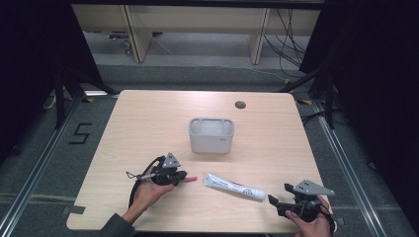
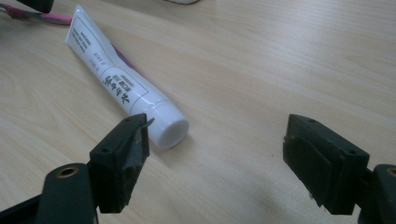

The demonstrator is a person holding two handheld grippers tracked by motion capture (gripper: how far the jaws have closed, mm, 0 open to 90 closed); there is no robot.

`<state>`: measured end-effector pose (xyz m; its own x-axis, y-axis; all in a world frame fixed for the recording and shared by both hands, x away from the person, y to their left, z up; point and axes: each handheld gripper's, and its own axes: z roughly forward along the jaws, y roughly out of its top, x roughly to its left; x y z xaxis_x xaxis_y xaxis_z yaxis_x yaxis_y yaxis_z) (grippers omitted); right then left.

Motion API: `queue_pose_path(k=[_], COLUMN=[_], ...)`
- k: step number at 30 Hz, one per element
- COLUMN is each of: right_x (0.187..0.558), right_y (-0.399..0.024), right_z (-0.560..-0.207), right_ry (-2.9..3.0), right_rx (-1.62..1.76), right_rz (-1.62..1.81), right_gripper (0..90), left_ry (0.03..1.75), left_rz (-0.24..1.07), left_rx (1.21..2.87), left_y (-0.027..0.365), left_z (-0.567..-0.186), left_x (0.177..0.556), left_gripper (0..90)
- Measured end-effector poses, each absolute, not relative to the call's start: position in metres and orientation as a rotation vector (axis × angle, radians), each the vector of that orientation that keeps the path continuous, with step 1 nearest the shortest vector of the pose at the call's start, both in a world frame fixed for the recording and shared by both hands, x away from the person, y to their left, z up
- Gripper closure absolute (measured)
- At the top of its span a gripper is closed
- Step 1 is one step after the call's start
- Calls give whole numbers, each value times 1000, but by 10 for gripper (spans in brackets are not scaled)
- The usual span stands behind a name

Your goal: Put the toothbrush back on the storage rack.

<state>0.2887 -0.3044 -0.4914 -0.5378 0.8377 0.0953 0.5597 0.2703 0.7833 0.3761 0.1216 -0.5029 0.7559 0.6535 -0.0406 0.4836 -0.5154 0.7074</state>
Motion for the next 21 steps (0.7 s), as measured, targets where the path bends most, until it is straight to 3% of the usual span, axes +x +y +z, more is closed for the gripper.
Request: queue_pose_path(k=[21], right_x=[290], right_y=[-303], right_z=[-493], right_ry=[2221], right_rx=[1245], right_rz=[1144], right_gripper=[238], left_ry=[726], left_rz=[204], left_rx=[2274], left_y=[142], left_z=[-505], left_x=[308], left_gripper=[857])
